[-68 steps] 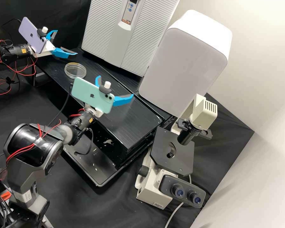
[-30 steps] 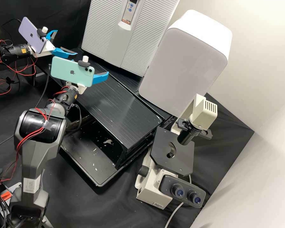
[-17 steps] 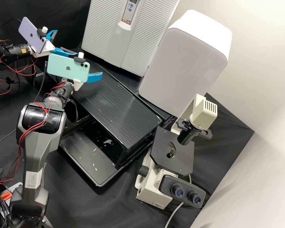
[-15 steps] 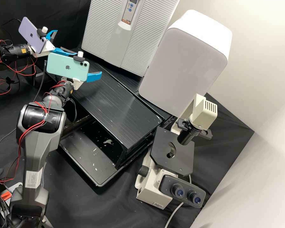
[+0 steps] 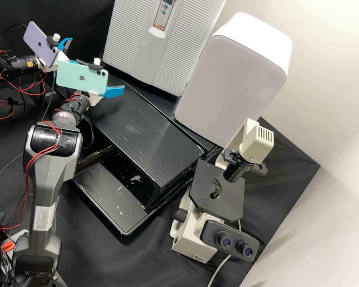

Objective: Slide the petri dish to the right

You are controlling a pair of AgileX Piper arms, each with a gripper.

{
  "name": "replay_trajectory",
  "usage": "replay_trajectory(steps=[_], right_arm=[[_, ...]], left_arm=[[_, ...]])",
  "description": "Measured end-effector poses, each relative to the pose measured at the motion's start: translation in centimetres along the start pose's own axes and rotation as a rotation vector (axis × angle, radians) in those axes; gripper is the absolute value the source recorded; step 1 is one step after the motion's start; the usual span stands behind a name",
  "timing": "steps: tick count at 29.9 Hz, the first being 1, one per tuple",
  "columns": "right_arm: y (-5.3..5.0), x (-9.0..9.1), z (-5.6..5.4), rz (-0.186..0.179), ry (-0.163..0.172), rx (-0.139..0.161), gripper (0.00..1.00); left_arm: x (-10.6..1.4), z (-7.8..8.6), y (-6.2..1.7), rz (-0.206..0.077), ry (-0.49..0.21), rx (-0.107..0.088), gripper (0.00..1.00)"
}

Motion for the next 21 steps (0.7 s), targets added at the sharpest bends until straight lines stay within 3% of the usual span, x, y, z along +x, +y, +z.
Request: replay_trajectory(steps=[4,9,19,21], right_arm=[[-0.6,0.4,-0.2,-0.008,-0.007,0.008,1.0],[-1.3,0.3,-0.9,-0.018,0.01,-0.022,1.0],[-1.3,0.0,-1.0,-0.021,0.012,-0.033,1.0],[-1.2,-0.5,-0.9,-0.022,0.011,-0.018,1.0]], left_arm=[[0.0,0.0,0.0,0.0,0.0,0.0,1.0],[0.0,0.0,0.0,0.0,0.0,0.0,1.0],[0.0,0.0,0.0,0.0,0.0,0.0,1.0],[0.0,0.0,0.0,0.0,0.0,0.0,1.0]])
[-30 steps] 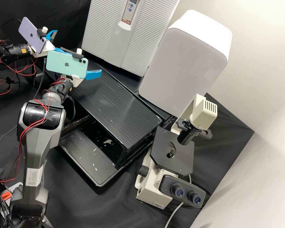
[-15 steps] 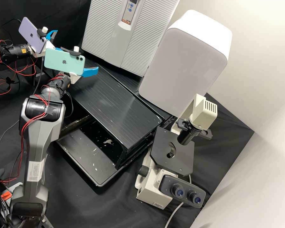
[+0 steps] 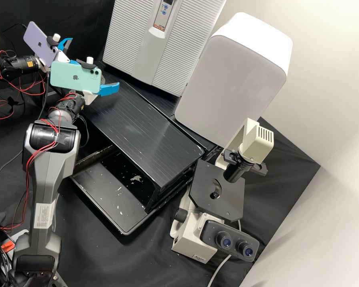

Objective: Slide the petri dish to the right

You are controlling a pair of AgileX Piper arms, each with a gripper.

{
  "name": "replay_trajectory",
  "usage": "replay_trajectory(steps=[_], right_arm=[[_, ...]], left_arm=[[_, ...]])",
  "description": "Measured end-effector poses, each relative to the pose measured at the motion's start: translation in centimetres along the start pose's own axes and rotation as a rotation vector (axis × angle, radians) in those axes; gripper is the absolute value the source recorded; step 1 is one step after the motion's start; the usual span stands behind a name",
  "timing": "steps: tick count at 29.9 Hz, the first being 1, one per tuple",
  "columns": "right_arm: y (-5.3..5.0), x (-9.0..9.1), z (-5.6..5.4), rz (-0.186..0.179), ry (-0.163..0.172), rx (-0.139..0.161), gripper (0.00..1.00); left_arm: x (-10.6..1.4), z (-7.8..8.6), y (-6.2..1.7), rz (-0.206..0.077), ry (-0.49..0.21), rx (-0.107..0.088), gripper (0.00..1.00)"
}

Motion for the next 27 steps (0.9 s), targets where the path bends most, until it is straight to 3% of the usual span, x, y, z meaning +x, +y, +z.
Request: replay_trajectory(steps=[10,20,22,27], right_arm=[[1.1,-2.2,-0.1,0.003,0.024,0.058,1.0],[3.1,-3.8,-0.6,0.064,0.09,0.074,1.0],[3.0,-3.8,-0.6,0.063,0.101,0.075,1.0],[2.3,-3.0,-0.4,0.047,0.088,0.078,1.0]], left_arm=[[0.0,0.0,0.0,0.0,0.0,0.0,1.0],[0.0,0.0,0.0,0.0,0.0,0.0,1.0],[0.0,0.0,0.0,0.0,0.0,0.0,1.0],[0.0,0.0,0.0,0.0,0.0,0.0,1.0]])
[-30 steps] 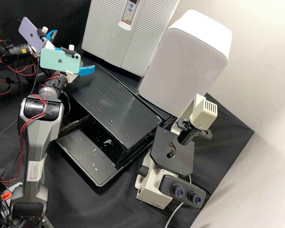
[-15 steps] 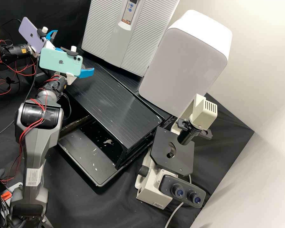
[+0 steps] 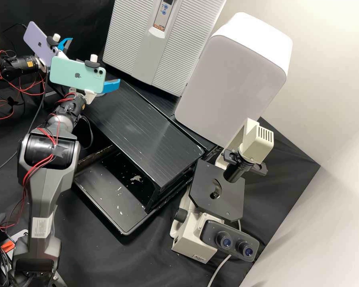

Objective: Slide the petri dish to the right

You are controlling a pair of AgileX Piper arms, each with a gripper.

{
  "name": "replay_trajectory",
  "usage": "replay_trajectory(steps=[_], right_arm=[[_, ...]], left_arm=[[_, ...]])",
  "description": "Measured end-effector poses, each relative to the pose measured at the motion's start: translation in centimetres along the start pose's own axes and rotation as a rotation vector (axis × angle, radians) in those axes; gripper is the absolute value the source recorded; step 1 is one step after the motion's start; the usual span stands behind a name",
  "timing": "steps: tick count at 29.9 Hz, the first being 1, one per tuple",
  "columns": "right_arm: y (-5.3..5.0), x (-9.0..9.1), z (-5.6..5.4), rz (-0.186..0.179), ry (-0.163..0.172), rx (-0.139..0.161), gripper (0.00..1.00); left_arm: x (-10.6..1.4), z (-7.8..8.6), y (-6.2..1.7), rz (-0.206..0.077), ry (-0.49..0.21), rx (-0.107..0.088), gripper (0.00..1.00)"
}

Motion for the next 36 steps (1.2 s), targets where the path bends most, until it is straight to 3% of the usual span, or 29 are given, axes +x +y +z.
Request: replay_trajectory(steps=[6,13,16,18,21,27,30,31,36], right_arm=[[-1.4,0.8,0.9,-0.042,-0.028,-0.009,1.0],[-2.1,0.9,1.4,-0.075,-0.063,0.02,1.0],[-2.1,0.9,1.4,-0.072,-0.063,0.051,1.0],[-2.2,1.0,1.5,-0.074,-0.063,0.108,1.0],[-2.5,1.1,1.7,-0.081,-0.072,0.137,1.0],[-2.7,1.2,1.9,-0.088,-0.079,0.132,1.0],[-2.8,1.5,2.0,-0.083,-0.088,0.107,1.0],[-2.9,1.7,2.1,-0.081,-0.099,0.079,1.0],[-2.9,2.3,2.6,-0.065,-0.149,0.053,1.0]], left_arm=[[0.0,0.0,0.0,0.0,0.0,0.0,1.0],[0.0,0.0,0.0,0.0,0.0,0.0,1.0],[0.0,0.0,0.0,0.0,0.0,0.0,1.0],[0.0,0.0,0.0,0.0,0.0,0.0,1.0],[0.0,0.0,0.0,0.0,0.0,0.0,1.0],[0.0,0.0,0.0,0.0,0.0,0.0,1.0],[0.0,0.0,0.0,0.0,0.0,0.0,1.0],[0.0,0.0,0.0,0.0,0.0,0.0,1.0],[0.0,0.0,0.0,0.0,0.0,0.0,1.0]])
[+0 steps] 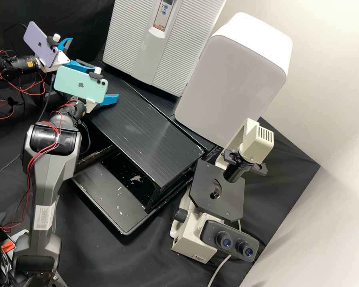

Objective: Slide the petri dish to the right

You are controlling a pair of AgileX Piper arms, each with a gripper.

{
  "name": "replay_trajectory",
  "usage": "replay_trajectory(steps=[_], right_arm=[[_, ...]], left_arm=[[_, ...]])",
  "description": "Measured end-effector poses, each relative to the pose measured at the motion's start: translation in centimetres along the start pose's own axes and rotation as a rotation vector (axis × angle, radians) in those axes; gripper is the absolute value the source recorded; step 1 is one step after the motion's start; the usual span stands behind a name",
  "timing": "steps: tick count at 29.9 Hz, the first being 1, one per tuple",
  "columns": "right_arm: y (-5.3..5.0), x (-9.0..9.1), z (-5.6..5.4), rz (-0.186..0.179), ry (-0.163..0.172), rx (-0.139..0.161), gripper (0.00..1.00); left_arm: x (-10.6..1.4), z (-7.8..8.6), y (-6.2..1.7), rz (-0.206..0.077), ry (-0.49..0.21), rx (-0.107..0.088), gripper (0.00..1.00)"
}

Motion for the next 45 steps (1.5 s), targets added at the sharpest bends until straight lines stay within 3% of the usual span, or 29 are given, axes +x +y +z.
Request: replay_trajectory(steps=[5,11,12,17,19,45], right_arm=[[0.03,0.38,0.07,0.011,-0.019,-0.049,1.0],[0.09,0.47,0.0,0.014,-0.019,-0.051,1.0],[0.03,0.53,0.0,0.013,-0.017,-0.046,0.0],[-0.31,0.76,0.13,0.01,-0.008,0.002,0.0],[-0.33,0.76,0.06,0.008,0.001,0.007,0.0],[-0.34,0.94,-0.06,0.008,0.006,0.004,0.0]], left_arm=[[0.0,0.0,0.0,0.0,0.0,0.0,1.0],[0.0,0.0,0.0,0.0,0.0,0.0,1.0],[0.0,0.0,0.0,0.0,0.0,0.0,1.0],[0.0,0.0,0.0,0.0,0.0,0.0,1.0],[0.0,0.0,0.0,0.0,0.0,0.0,1.0],[0.0,0.0,0.0,0.0,0.0,0.0,1.0]])
